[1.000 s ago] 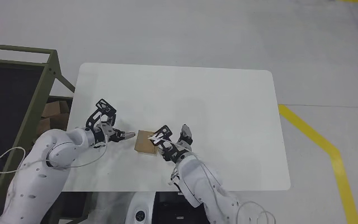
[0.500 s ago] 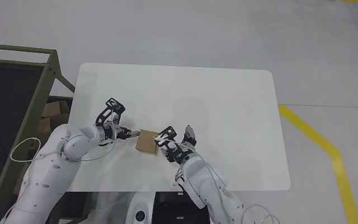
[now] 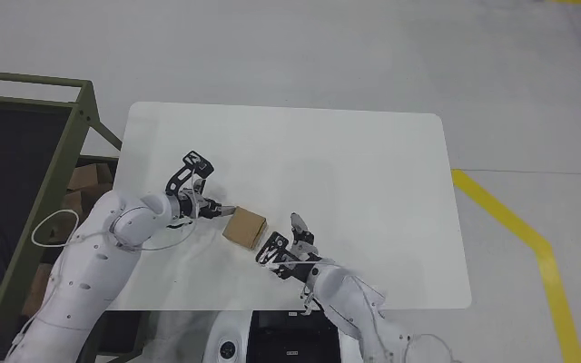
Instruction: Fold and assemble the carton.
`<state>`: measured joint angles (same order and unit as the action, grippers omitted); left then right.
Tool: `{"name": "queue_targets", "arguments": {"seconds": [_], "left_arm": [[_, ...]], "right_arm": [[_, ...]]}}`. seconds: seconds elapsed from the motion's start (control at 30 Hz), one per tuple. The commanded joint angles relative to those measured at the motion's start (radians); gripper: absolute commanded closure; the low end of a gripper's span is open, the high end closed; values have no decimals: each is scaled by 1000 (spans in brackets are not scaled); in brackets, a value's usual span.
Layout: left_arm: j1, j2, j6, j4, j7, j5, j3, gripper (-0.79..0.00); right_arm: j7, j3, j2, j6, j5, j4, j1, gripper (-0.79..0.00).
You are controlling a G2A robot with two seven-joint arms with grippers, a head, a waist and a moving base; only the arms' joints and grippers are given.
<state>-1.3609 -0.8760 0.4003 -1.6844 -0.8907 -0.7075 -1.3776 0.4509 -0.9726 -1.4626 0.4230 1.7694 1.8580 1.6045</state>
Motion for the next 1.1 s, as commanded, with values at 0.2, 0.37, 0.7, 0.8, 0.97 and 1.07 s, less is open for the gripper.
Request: {"name": "queue_targets", "arguments": {"seconds": [0.2,0.37,0.7,0.8,0.97,1.07], "left_arm": [[1,4,30,18,1,2,-11,-785],[-35,13,75,16,4,-5,-45,-785],[-37,17,124,0,-12,-2,-37,-785],[-28,17,121,-1,-17,-2,-24,-785],[-17,16,118,2,-19,-6,-6,-785],[-8,15,115,6,-20,-6,5,-785]], "right_arm": [[-47,-46,7,35,-74,-47,-5,-785],[-47,-46,7,35,-74,-47,-5,-785],[-224,-7,10,62,-89,-228,-94,-785],[-261,12,7,51,-92,-278,-124,-785],[-329,51,2,32,-82,-339,-167,-785],[-375,60,1,21,-92,-372,-186,-785]]}}
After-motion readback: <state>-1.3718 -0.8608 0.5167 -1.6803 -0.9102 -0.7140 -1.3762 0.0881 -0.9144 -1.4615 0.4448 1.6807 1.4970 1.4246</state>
